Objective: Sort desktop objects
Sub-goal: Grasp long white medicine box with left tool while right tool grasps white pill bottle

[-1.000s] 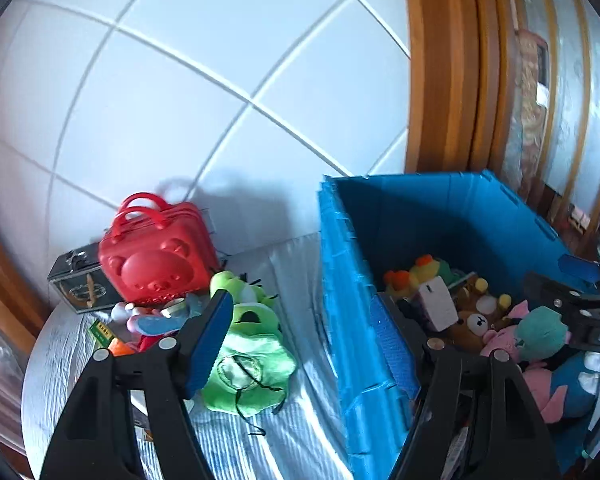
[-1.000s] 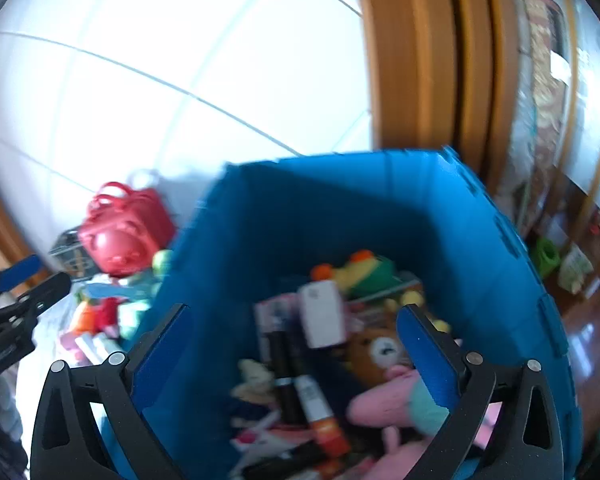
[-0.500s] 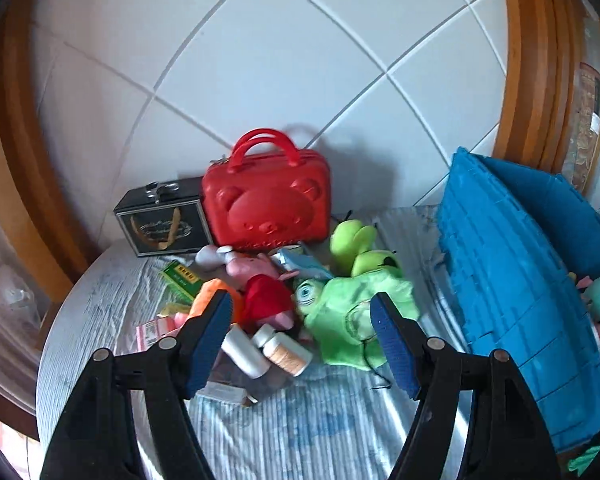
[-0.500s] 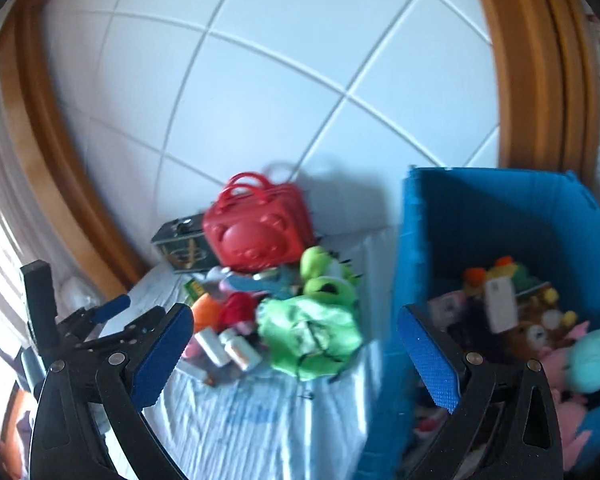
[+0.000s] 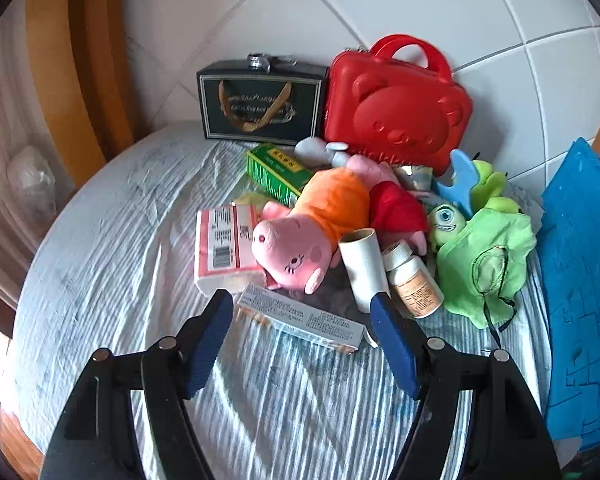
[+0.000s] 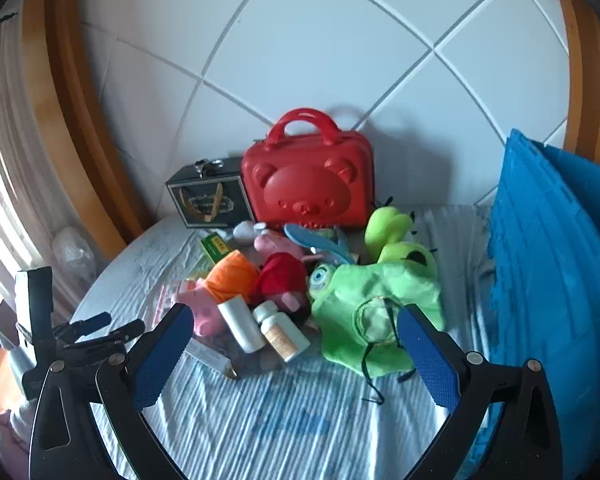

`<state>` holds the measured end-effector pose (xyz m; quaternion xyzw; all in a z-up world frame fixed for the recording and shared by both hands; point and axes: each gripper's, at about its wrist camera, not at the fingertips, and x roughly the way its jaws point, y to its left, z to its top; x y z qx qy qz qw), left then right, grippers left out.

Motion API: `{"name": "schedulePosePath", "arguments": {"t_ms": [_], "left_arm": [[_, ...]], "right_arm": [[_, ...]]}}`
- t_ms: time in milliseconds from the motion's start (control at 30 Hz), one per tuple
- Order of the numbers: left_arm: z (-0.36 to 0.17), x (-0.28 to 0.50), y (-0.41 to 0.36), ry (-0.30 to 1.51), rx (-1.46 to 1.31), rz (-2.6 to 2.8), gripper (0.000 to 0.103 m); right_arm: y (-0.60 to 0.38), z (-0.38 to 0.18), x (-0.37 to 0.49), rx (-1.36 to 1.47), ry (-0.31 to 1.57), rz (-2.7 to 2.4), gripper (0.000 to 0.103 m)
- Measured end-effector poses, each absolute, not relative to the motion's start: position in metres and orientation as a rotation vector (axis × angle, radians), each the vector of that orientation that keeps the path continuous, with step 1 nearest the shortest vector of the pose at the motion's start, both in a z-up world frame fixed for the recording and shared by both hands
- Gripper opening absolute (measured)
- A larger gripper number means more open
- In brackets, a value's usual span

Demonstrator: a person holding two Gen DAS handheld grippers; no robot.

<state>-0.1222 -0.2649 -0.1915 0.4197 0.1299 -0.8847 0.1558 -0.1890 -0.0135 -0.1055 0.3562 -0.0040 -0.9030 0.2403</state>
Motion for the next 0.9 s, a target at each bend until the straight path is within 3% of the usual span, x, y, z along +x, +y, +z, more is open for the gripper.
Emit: {"name": "schedulePosePath", "arguments": {"t_ms": [233, 533, 567, 733, 833, 900], "left_arm": [[-0.281, -0.156, -0.259, 0.589, 1.315, -2.332, 0.071], [-0.325, -0.193, -0.26, 0.745, 1.305, -2.219, 0.072], [-0.328, -0.197, -0.261, 0.733, 1.308, -2.205, 0.078], [-0.351, -0.207, -0.261, 0.653, 1.408, -2.19, 0.079], [-0.349, -0.197, -0.255, 0.54, 1.459, -2.263, 0.075], [-0.348, -0.184, -0.256, 0.477, 1.477, -2.292, 0.067]], "right_arm": [[-0.039, -0.207, -0.222, 1.182, 0.049, -2.341, 0.103], [-0.064, -0.28, -0.267, 1.279, 0.106, -2.251, 0.103], [-0.067, -0.283, -0.271, 1.284, 0.107, -2.247, 0.103], [-0.082, -0.301, -0.284, 1.316, 0.113, -2.212, 0.103], [-0.091, -0.304, -0.285, 1.301, 0.141, -2.19, 0.103], [-0.097, -0.305, -0.283, 1.291, 0.175, -2.18, 0.103]]}}
